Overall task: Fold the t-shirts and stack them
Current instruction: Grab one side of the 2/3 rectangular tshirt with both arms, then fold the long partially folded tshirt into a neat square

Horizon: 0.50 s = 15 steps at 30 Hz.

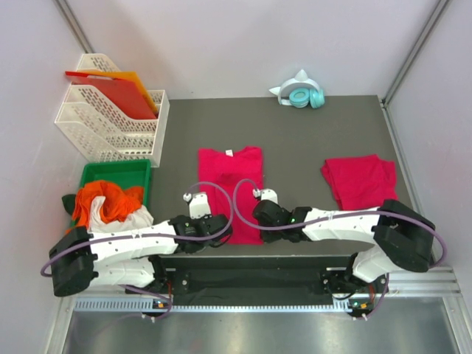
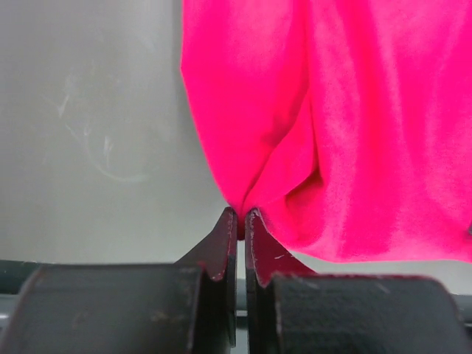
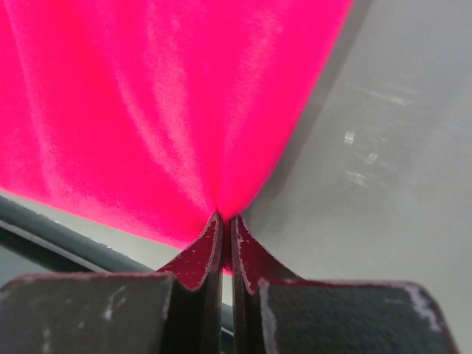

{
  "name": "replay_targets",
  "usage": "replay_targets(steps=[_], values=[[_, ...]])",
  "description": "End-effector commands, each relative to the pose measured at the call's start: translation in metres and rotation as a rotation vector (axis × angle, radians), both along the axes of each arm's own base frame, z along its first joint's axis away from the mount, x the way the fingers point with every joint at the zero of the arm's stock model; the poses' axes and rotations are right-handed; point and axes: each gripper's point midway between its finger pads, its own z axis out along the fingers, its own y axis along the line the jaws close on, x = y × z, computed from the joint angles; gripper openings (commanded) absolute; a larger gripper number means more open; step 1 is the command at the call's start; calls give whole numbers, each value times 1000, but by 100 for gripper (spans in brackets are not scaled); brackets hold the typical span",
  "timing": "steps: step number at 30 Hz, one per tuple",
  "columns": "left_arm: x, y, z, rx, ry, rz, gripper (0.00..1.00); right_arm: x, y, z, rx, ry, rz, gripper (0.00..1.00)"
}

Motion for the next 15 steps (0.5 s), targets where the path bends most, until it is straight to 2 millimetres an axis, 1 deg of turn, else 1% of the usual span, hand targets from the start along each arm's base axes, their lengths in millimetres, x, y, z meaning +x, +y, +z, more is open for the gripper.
replay_targets(steps=[1,2,3,4,5,7,8,10,11,12,13,14,15], values=[[20,-8,47,2,-104,-3,0,12,-10,29,-31,-83,-49,0],[23,-10,53,6,-121,-6,0,21,-7,42,-22,-124,-61,0],[27,-12,60,11,-137,-11,0,26,-6,51,-14,-146,-69,0],[33,-18,74,4,-165,-19,0,29,-8,57,-23,-156,-74,0],[38,-18,79,21,-191,-14,0,37,-4,71,-9,-187,-82,0],[46,-22,92,26,-227,-15,0,50,-6,82,-2,-208,-104,0],[50,-21,95,41,-250,-7,0,59,-3,93,11,-230,-103,0],[56,-23,101,50,-274,-7,0,75,-7,98,3,-246,-130,0],[58,-22,101,63,-280,-3,0,84,-6,106,3,-264,-129,0],[63,-18,103,75,-287,13,0,95,-10,104,-12,-263,-151,0],[66,-17,105,78,-292,21,0,102,-11,107,-11,-271,-160,0],[70,-16,105,83,-294,30,0,112,-9,115,-6,-287,-159,0],[77,-12,107,85,-296,55,0,124,-15,113,-22,-284,-184,0]])
